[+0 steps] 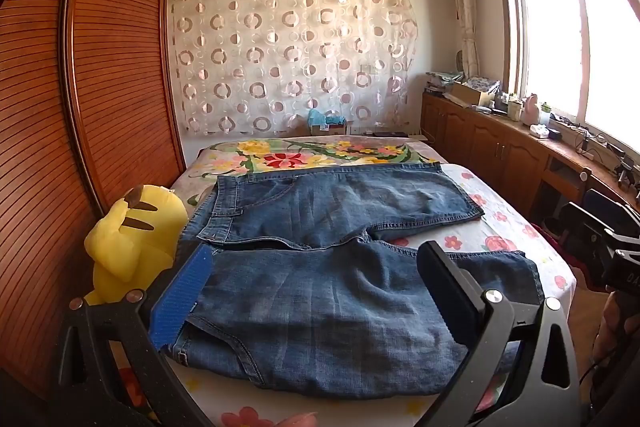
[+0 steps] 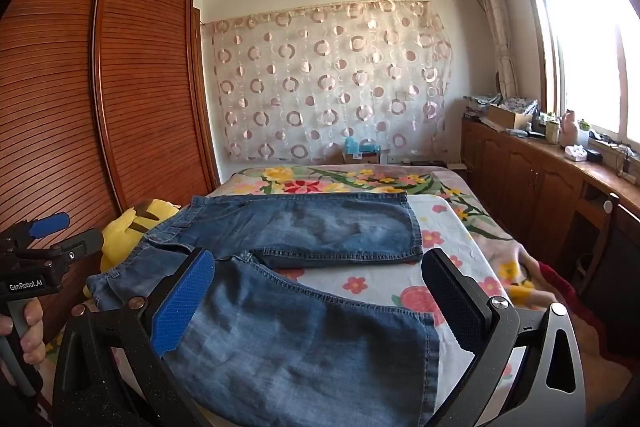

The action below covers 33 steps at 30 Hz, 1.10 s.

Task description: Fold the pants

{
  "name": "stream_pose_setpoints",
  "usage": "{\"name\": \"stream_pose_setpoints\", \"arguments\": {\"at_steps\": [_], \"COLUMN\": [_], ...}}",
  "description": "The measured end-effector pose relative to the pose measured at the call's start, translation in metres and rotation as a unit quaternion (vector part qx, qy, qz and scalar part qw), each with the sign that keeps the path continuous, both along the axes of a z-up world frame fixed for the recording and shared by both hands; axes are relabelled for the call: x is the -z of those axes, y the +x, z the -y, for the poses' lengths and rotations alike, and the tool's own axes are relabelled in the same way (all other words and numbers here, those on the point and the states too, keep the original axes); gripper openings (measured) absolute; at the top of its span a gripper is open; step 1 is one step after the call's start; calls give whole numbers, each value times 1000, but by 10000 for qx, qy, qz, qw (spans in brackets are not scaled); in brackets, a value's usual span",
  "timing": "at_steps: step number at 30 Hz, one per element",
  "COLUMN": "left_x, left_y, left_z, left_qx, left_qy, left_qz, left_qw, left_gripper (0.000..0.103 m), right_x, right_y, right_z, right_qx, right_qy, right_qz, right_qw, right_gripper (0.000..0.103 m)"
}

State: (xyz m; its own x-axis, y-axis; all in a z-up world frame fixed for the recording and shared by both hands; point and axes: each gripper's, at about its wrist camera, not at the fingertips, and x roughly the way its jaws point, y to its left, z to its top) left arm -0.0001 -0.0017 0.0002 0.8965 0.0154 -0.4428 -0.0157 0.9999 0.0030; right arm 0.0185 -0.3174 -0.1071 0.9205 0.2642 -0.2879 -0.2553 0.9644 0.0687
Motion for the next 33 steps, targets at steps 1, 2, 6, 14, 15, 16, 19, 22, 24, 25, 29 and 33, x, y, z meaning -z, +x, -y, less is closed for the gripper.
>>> {"name": "stream_pose_setpoints", "arguments": {"at_steps": [1, 2, 6, 14, 15, 16, 19, 22, 24, 25, 29, 33], "left_x": [0, 0, 0, 0, 0, 0, 0, 0, 0, 0, 0, 0], "left_y": [0, 0, 0, 0, 0, 0, 0, 0, 0, 0, 0, -1], "left_z": [0, 0, 0, 0, 0, 0, 0, 0, 0, 0, 0, -3], "left_qx": [-1, 1, -2, -1, -2, -3, -3, 2, -2, -2, 6, -3], "left_qy": [0, 0, 3, -2, -1, 2, 5, 2, 5, 3, 3, -6], "left_qz": [1, 1, 3, 4, 1, 5, 4, 8, 7, 6, -1, -151], "left_qw": [10000, 10000, 10000, 10000, 10000, 10000, 10000, 10000, 10000, 10000, 10000, 9999], "left_gripper": [102, 102, 102, 102, 102, 102, 102, 102, 102, 102, 102, 102], "right_x": [0, 0, 0, 0, 0, 0, 0, 0, 0, 0, 0, 2], "right_y": [0, 0, 0, 0, 0, 0, 0, 0, -1, 0, 0, 1], "right_z": [0, 0, 0, 0, 0, 0, 0, 0, 0, 0, 0, 0], "right_qx": [4, 8, 5, 4, 3, -2, -6, -4, 0, -3, -6, -34], "right_qy": [-9, -23, -19, -16, -17, -15, -14, -13, -17, -15, -18, -52], "right_qz": [5, -1, 4, 9, 6, 8, 11, 12, 18, 16, 16, -62], "right_qw": [10000, 10000, 10000, 10000, 10000, 10000, 10000, 10000, 10000, 10000, 10000, 10000], "right_gripper": [103, 103, 103, 103, 103, 103, 103, 103, 103, 103, 103, 103]}}
